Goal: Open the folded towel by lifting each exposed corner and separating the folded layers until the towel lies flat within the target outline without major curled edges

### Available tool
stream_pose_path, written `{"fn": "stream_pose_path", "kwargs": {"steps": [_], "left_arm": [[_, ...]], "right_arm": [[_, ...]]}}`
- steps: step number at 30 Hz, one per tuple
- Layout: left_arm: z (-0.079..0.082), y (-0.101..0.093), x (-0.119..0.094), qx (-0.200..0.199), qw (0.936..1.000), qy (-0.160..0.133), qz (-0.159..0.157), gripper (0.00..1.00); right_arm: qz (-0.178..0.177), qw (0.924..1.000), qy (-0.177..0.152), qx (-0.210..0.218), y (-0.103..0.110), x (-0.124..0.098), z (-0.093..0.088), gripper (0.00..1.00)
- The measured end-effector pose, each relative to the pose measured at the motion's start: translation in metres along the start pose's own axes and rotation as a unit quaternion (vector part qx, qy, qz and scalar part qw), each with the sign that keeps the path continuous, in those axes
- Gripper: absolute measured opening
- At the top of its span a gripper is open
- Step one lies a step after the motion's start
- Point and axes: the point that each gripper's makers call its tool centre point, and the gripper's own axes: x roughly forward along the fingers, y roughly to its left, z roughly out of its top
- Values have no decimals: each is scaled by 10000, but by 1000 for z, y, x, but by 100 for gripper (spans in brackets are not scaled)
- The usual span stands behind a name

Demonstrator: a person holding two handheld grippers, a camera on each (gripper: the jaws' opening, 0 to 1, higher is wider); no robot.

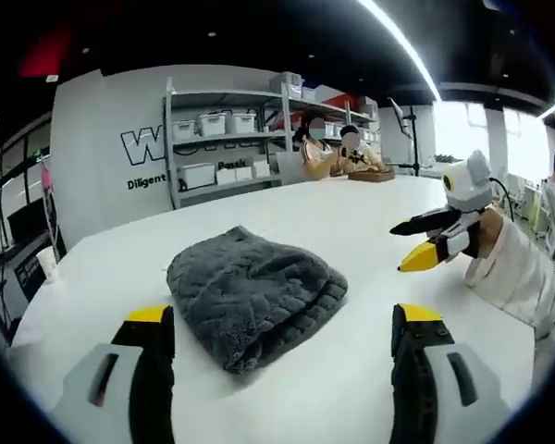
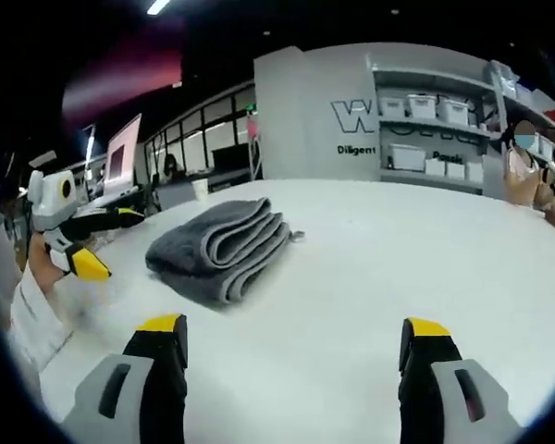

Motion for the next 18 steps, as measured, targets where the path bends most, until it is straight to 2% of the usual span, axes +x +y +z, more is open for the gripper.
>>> {"fn": "stream_pose_path", "kwargs": {"steps": [5, 8, 13, 18], "left_arm": [[11, 0, 9, 113, 9999, -2, 40, 95], [16, -1, 14, 94, 10000, -26, -11, 95], [17, 1, 24, 250, 9996, 98, 32, 94], [20, 0, 35, 301, 9994, 140, -62, 94]], "right_arm": [[-125, 9999, -31, -92, -3, -2, 2, 95], [-71, 10000, -49, -34, -2, -2, 3, 95], [-49, 10000, -18, -60, 0, -2, 2, 95], [-29, 10000, 1, -75, 0, -1, 2, 95]]}}
